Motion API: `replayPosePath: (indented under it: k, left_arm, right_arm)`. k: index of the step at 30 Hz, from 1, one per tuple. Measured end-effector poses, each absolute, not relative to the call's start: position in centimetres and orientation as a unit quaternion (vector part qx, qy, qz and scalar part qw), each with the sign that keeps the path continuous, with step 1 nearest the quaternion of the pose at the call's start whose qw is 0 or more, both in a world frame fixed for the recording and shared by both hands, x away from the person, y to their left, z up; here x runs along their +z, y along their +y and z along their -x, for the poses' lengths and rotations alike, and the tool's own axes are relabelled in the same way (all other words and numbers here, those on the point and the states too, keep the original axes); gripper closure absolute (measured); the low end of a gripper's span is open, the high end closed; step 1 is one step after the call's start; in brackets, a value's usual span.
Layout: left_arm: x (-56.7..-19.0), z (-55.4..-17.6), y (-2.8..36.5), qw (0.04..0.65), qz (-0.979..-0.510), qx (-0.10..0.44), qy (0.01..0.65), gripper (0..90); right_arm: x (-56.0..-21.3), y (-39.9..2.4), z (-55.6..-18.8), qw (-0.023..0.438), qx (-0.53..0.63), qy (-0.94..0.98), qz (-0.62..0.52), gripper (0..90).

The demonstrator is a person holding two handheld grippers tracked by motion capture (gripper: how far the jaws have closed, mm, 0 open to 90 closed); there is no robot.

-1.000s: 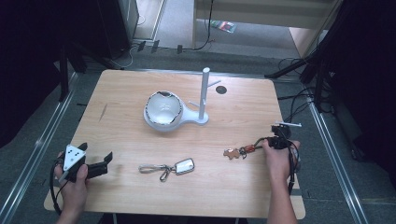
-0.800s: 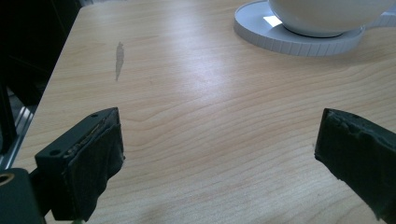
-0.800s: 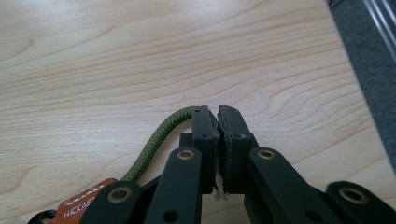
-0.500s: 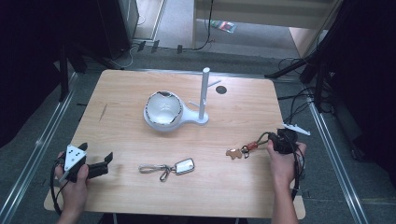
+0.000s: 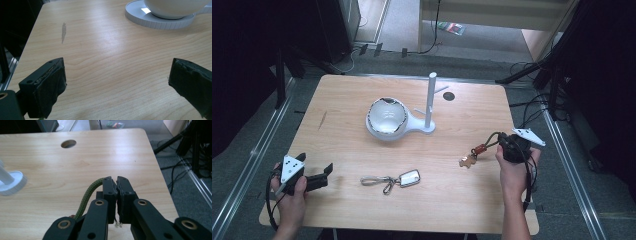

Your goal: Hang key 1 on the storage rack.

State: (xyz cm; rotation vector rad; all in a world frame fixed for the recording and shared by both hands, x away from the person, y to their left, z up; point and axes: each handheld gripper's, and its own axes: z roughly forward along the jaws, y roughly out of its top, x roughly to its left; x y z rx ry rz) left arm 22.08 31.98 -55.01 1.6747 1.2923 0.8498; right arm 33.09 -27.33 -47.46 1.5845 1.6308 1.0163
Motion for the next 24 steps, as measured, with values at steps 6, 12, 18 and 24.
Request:
replayPosePath:
  k: [6,12,18,24]
  left_arm:
    - [-55.0,-22.1,32.0,0.418,-0.667,0.339,0.515,1.3]
    - [-55.0,-22.1,32.0,0.417,-0.668,0.339,0.515,1.3]
    - [-55.0,-22.1,32.0,0.417,-0.668,0.339,0.515,1.4]
    - [-55.0,-22.1,31.9,0.416,-0.668,0.340,0.516,3.0]
  right_arm:
    - [-45.9,-26.3,-32.8,0.352,0.404,0.620,-0.574,87.9]
    - [-45.0,-25.7,-32.6,0.371,0.411,0.620,-0.555,87.9]
    - [-44.0,-25.0,-32.4,0.391,0.427,0.619,-0.531,87.9]
    - [-43.0,-23.9,-32.6,0.407,0.438,0.618,-0.510,88.0]
